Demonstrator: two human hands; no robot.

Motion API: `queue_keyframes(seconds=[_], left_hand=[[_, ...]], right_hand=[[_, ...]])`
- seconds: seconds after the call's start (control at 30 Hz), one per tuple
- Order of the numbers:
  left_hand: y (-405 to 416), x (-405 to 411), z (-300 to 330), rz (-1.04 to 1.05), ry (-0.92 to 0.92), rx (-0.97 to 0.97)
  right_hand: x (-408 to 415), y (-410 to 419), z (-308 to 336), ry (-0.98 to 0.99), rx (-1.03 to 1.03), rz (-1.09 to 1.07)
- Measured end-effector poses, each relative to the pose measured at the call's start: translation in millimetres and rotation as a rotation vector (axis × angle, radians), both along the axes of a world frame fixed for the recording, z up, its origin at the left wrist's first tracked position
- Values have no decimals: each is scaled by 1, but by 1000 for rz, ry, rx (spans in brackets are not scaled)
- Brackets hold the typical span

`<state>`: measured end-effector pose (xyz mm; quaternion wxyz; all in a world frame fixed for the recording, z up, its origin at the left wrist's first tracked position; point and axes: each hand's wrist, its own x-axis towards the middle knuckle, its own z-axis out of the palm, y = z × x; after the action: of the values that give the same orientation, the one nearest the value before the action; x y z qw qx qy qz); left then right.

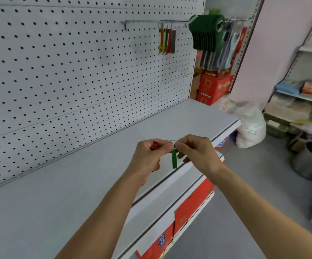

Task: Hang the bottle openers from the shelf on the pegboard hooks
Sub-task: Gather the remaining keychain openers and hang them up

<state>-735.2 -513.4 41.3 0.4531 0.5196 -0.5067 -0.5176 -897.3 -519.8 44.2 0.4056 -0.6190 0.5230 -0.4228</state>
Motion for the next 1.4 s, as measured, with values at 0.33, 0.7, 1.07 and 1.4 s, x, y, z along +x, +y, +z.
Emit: queue_keyframes(seconds=[0.33, 0.7, 1.07, 1.4], left_hand=[[-105, -51, 30, 88, 72, 11], [-137, -96, 56, 401, 179, -67], [-128, -137, 83, 649, 44, -218], [-116, -128, 111, 763, 75, -212]], right_hand=[[-53, -106, 29, -56, -117, 9], [-94, -184, 73, -160, -235, 284], [-92, -202, 167, -281, -425, 597], [-68, -201, 203, -406, -471, 583]])
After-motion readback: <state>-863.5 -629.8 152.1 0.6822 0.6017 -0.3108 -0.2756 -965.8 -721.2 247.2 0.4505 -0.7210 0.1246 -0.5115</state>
